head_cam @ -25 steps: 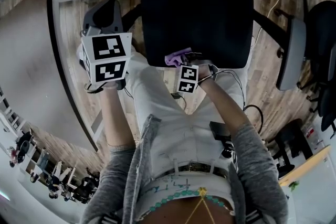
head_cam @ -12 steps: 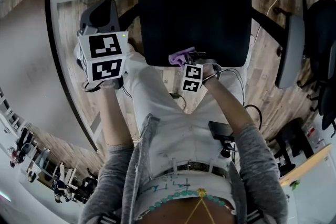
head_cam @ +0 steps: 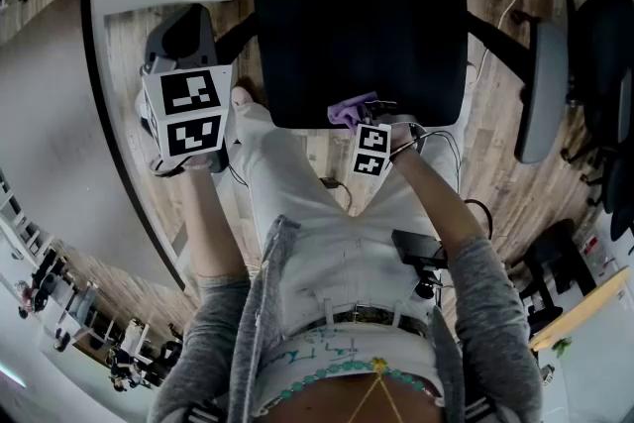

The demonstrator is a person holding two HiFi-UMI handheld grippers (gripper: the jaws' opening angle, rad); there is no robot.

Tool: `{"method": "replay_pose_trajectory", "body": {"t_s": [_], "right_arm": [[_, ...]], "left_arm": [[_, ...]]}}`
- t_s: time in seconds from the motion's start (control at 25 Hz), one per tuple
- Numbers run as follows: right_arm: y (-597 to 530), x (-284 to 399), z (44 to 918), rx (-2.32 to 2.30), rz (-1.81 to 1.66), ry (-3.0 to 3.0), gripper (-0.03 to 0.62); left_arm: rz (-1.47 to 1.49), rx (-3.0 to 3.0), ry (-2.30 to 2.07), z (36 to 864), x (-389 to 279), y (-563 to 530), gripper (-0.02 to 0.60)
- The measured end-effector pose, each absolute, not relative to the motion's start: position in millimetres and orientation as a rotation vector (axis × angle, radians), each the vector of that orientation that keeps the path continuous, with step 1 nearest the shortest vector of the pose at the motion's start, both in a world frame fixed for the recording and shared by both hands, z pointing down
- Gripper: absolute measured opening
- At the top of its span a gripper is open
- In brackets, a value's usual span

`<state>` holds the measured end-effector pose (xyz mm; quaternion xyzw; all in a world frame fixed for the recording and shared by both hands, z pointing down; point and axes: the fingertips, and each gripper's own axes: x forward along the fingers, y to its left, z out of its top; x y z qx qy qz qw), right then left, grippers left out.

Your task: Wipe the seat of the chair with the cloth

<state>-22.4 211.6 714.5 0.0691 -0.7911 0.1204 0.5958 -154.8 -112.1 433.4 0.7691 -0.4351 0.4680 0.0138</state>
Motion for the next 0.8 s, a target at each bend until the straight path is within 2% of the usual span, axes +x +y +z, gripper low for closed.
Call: {"method": "replay_pose_trajectory", "body": {"t_s": [0.8], "right_arm": [[225, 31, 716, 0.235, 0.336, -1.761, 0.048]], "left_arm": [[1.484, 2.397, -1.363, 434, -155, -113, 0.003]]}}
